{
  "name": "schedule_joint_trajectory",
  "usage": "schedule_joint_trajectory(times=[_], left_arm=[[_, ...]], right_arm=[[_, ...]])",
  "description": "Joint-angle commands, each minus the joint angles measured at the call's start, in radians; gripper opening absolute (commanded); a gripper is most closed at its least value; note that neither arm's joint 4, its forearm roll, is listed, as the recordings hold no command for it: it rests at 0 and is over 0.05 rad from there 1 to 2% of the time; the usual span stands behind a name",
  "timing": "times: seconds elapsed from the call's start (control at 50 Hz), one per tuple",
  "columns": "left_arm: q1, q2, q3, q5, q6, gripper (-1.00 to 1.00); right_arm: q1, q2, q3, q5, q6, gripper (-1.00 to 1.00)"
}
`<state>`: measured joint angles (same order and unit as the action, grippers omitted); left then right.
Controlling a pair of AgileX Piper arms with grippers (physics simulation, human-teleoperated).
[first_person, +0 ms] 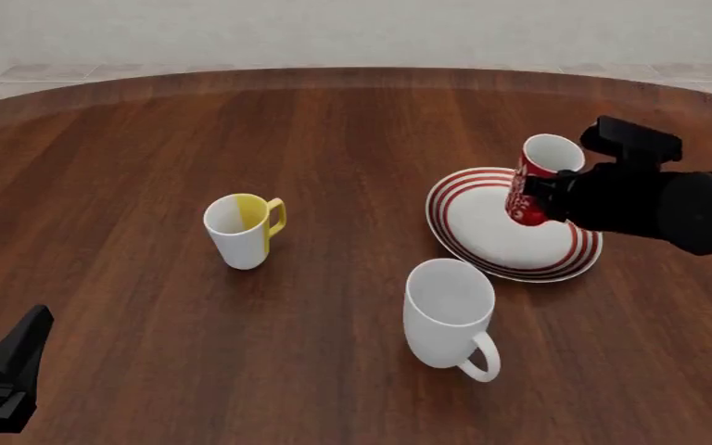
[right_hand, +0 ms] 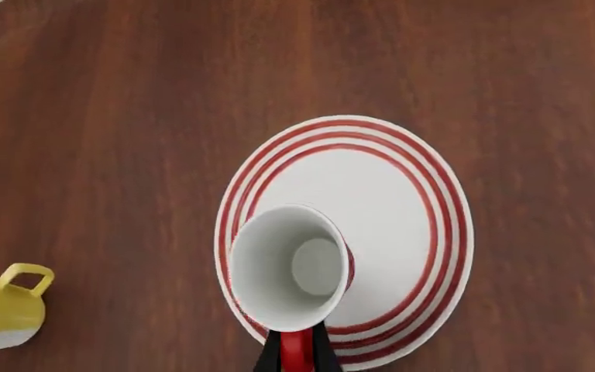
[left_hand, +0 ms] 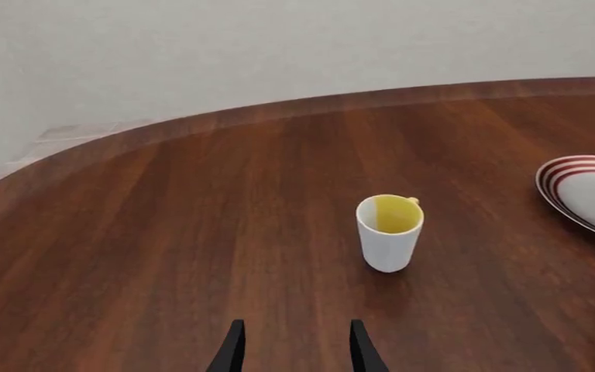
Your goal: Pick up the red mug and put it on the plate
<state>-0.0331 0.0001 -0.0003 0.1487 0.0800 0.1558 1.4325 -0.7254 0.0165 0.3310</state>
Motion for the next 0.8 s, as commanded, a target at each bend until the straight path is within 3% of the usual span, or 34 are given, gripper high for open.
schedule_joint_trajectory(times=[0.02,0.42,0.8], left_arm=[[-0.002,0.000,0.000,-0.001,0.003,1.00],[0.003,0.000,-0.001,-0.003,0.003,1.00],[0.008,0.000,0.000,0.005,0.002,1.00]], right_arm=[[0.060,-0.021,0.025,-0.025,0.072,-1.00],[0.047,0.051,0.036,-0.086,0.056,-1.00],[0.026,0.065,0.014,-0.077,0.020,-1.00]])
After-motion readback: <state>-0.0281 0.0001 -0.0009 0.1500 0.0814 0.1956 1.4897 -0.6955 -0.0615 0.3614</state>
